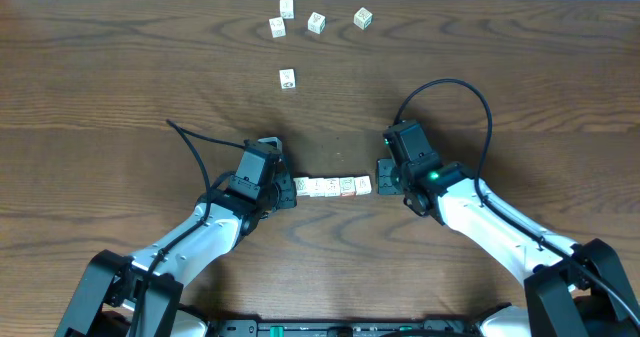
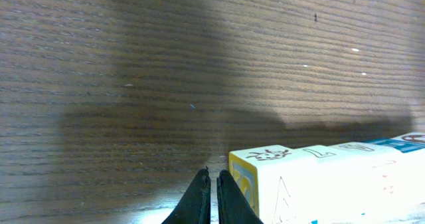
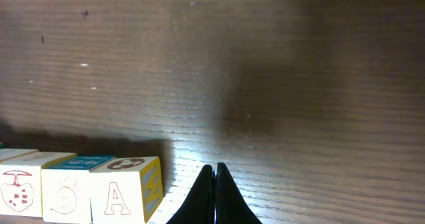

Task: Lift 5 blocks

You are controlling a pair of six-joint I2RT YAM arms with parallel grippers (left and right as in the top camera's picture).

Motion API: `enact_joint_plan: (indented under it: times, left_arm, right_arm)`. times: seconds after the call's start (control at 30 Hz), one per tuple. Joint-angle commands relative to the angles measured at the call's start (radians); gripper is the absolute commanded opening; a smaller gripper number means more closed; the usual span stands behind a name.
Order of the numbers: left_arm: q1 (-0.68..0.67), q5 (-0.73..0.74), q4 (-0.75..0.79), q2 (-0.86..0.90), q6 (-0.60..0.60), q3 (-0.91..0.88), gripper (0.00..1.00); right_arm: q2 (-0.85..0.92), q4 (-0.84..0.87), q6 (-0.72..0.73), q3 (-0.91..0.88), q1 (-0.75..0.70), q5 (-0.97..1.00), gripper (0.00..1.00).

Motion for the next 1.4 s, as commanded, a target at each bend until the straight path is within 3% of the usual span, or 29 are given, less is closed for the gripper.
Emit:
enact_joint_plan:
  times: [0.0, 0.43, 0.63, 0.9, 1.37]
  left_arm:
    - [-0.001, 0.014, 0.001, -0.009, -0.002, -0.005, 0.07]
    - [-0.001, 0.013, 0.001, -0.009, 0.000, -0.005, 0.07]
    - [0.000, -0.110, 0.008, -0.009, 0.005, -0.004, 0.07]
    - [0.013, -0.116, 0.170, -0.009, 0.030, -0.004, 0.07]
    - [0.013, -0.111, 0.225, 0.014, 0.029, -0.002, 0.07]
  right_arm:
    - [0.023, 0.003, -0.014, 0.006, -0.011, -0.026, 0.01]
    - [0.037, -0.006, 0.031, 0.006, -0.006, -0.077, 0.01]
    - [0.037, -0.011, 0.031, 0.006, -0.006, -0.082, 0.01]
    - [0.037, -0.028, 0.030, 0.006, -0.006, -0.082, 0.01]
    - [0.037, -0.035, 0.031, 0.006, -0.006, -0.082, 0.01]
